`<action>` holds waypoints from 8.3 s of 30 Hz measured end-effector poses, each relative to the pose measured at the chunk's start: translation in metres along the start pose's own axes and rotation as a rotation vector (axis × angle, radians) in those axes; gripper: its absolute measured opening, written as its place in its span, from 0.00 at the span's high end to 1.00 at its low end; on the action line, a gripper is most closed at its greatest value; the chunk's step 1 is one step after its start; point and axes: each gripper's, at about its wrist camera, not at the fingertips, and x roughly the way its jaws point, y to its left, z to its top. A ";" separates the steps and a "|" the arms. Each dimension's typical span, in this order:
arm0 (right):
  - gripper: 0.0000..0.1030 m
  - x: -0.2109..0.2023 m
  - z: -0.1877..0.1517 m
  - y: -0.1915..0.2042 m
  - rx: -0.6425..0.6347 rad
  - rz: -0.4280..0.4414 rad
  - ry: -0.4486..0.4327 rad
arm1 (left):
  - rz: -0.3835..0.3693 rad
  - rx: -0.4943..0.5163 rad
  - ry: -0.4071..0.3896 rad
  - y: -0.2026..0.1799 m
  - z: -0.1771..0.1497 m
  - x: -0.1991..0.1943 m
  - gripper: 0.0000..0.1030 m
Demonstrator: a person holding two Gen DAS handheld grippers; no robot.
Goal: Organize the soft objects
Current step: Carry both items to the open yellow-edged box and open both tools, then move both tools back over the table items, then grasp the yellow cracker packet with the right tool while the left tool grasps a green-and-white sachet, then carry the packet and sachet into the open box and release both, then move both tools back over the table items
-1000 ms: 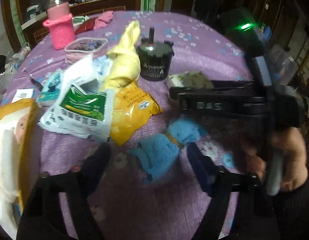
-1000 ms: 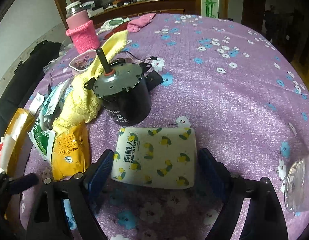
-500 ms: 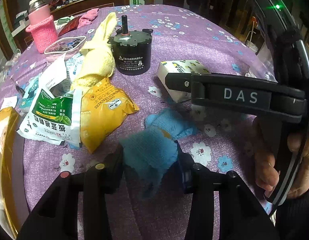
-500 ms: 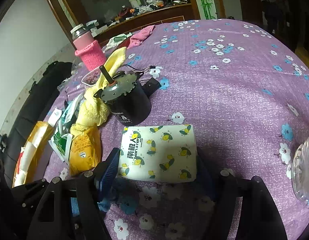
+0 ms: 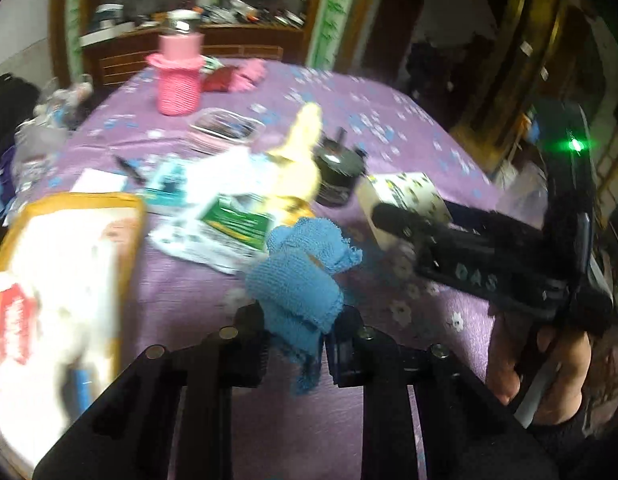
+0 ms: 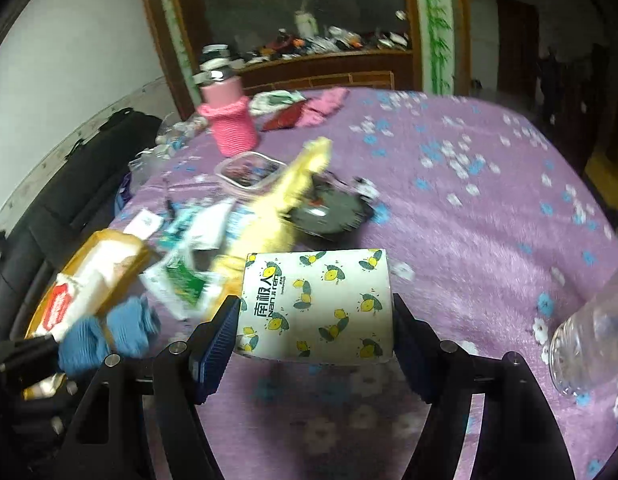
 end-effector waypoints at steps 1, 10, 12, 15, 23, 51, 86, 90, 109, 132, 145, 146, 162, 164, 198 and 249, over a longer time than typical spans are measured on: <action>0.31 -0.005 0.000 0.010 -0.016 0.003 -0.008 | 0.010 -0.009 -0.011 0.004 0.000 -0.005 0.81; 0.31 -0.024 -0.004 0.060 -0.136 0.020 -0.040 | 0.036 -0.071 -0.027 0.024 -0.003 -0.015 0.81; 0.31 -0.029 -0.008 0.064 -0.147 0.024 -0.047 | 0.039 -0.077 -0.030 0.024 -0.005 -0.018 0.81; 0.31 -0.035 -0.012 0.068 -0.160 0.022 -0.055 | 0.046 -0.080 -0.033 0.022 -0.010 -0.023 0.81; 0.31 -0.063 -0.020 0.074 -0.176 0.030 -0.081 | 0.038 -0.082 -0.051 0.019 -0.014 -0.040 0.81; 0.27 0.090 0.049 0.211 -0.273 0.261 0.120 | 0.197 -0.362 0.029 0.223 0.006 -0.001 0.76; 0.12 -0.015 0.003 0.122 -0.221 0.104 -0.054 | 0.266 -0.226 -0.105 0.090 0.006 -0.042 0.49; 0.12 -0.024 -0.004 0.109 -0.202 0.103 -0.059 | 0.248 -0.209 -0.086 0.072 0.006 -0.035 0.49; 0.09 0.010 -0.013 0.017 -0.092 0.166 -0.003 | 0.155 -0.184 0.017 0.036 0.010 0.007 0.49; 0.57 0.094 0.001 0.026 -0.099 0.178 0.124 | 0.142 -0.344 0.233 0.049 0.059 0.101 0.49; 0.58 0.088 -0.002 0.011 -0.048 0.196 0.127 | 0.263 -0.348 0.238 0.040 0.064 0.129 0.23; 0.58 0.088 -0.003 0.011 -0.049 0.195 0.126 | 0.285 -0.344 0.247 0.041 0.064 0.133 0.23; 0.57 0.078 -0.013 0.020 -0.086 0.145 0.121 | 0.126 -0.329 0.186 0.034 0.003 0.086 0.71; 0.58 0.070 -0.018 0.024 -0.094 0.132 0.123 | 0.116 -0.317 0.188 0.029 -0.002 0.083 0.72; 0.58 -0.030 -0.024 0.072 -0.134 0.278 0.003 | 0.022 -0.366 -0.031 0.085 -0.016 -0.074 0.74; 0.11 -0.053 -0.052 0.107 -0.138 0.247 -0.049 | 0.415 -0.164 -0.096 0.056 -0.043 -0.059 0.39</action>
